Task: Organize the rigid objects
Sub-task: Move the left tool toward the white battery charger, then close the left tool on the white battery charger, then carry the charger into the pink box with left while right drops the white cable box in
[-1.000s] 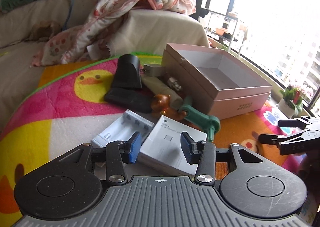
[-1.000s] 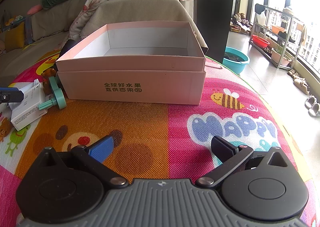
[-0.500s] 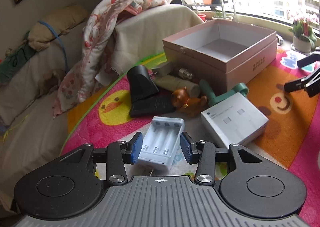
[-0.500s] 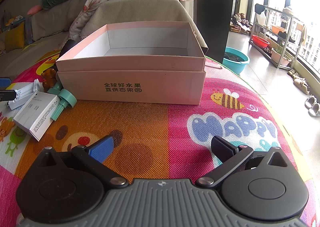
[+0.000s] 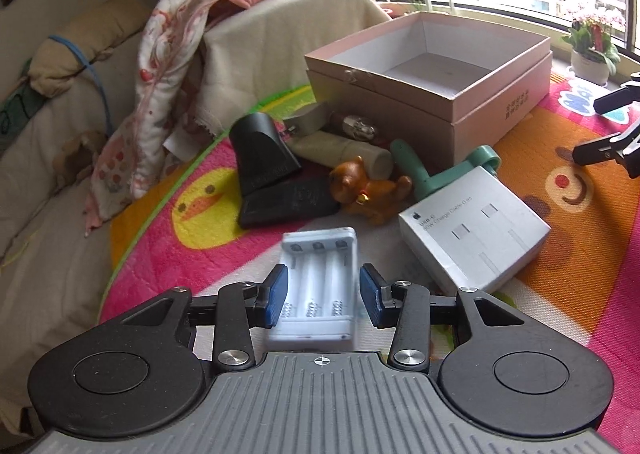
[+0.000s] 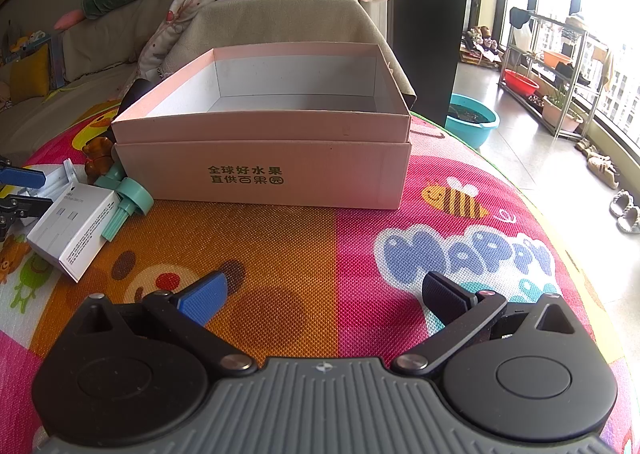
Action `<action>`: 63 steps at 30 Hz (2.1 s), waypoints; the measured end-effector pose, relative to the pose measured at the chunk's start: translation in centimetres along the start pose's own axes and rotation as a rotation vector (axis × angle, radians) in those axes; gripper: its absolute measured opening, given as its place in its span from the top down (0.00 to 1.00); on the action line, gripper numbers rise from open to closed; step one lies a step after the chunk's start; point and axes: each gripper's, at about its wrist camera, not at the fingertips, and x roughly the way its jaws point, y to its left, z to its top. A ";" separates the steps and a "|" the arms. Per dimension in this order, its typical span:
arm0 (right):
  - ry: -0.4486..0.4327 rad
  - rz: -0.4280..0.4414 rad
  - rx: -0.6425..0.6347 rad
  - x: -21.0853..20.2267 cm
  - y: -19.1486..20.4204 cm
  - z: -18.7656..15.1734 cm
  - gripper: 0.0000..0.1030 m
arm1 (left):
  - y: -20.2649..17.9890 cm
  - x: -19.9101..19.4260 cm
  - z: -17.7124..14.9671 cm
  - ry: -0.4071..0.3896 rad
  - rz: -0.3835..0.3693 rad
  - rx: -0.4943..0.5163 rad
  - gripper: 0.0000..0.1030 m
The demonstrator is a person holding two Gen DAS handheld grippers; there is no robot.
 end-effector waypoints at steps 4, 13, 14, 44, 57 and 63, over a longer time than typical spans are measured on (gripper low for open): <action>0.001 -0.002 -0.001 0.0 0.0 0.0 0.00 | 0.9 1.0 0.1 0.047 0.028 -0.036 0.55; 0.004 -0.004 0.003 0.0 0.1 0.1 0.00 | 3.9 2.5 -0.7 0.016 -0.008 -0.259 0.55; 0.003 -0.003 0.003 0.0 0.1 0.1 0.00 | 4.0 2.4 -0.9 0.008 -0.020 -0.272 0.52; 0.012 -0.008 0.012 0.2 0.1 0.3 0.00 | 4.0 2.0 -1.8 0.005 0.010 -0.379 0.28; 0.013 0.146 0.007 -1.9 3.7 1.7 0.09 | 0.9 -1.6 -4.0 -0.006 0.000 -0.413 0.49; -0.160 0.150 -0.197 -3.8 13.3 0.8 0.12 | 0.2 -4.4 -7.1 -0.031 0.042 -0.464 0.49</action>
